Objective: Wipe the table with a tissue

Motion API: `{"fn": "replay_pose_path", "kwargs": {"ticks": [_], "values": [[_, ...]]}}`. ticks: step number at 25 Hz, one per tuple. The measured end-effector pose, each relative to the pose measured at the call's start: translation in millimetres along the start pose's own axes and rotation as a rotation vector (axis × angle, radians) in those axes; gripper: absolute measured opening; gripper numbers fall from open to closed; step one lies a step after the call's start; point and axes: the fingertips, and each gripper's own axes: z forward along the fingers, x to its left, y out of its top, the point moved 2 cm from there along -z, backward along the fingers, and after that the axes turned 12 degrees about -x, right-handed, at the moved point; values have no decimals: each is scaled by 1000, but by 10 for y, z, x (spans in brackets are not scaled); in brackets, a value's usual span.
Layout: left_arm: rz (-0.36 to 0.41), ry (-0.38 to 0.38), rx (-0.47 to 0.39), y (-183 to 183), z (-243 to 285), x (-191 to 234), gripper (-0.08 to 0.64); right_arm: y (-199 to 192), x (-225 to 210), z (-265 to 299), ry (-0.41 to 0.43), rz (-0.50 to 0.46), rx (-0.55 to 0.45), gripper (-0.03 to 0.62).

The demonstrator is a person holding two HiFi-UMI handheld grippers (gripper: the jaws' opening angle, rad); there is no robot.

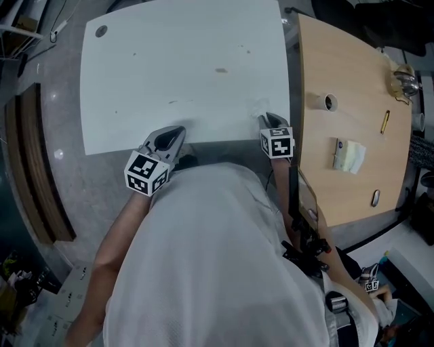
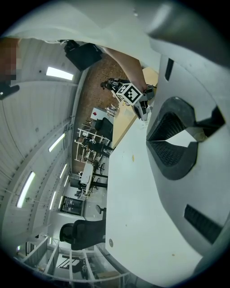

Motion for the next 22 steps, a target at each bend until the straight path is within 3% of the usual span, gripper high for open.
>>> {"fn": "replay_pose_path", "kwargs": {"ticks": [8,13,15,17,22], "values": [[-5,12,-21,21,-85,102,8,120,752,162,142,-95,19,55],[-17,25,-23,-9,-175,197,8,-62,1137,13,284,-172,59,55],[-19,29,-24,-14,-203,253,7,-123,1130,-75,305,-198,79,55],[-19,27,-23,-15,-212,292,8,-146,915,-94,248,-175,79,55],[-16,9,-24,0,-184,339,8,-48,78,5,-5,-45,56,55]]}}
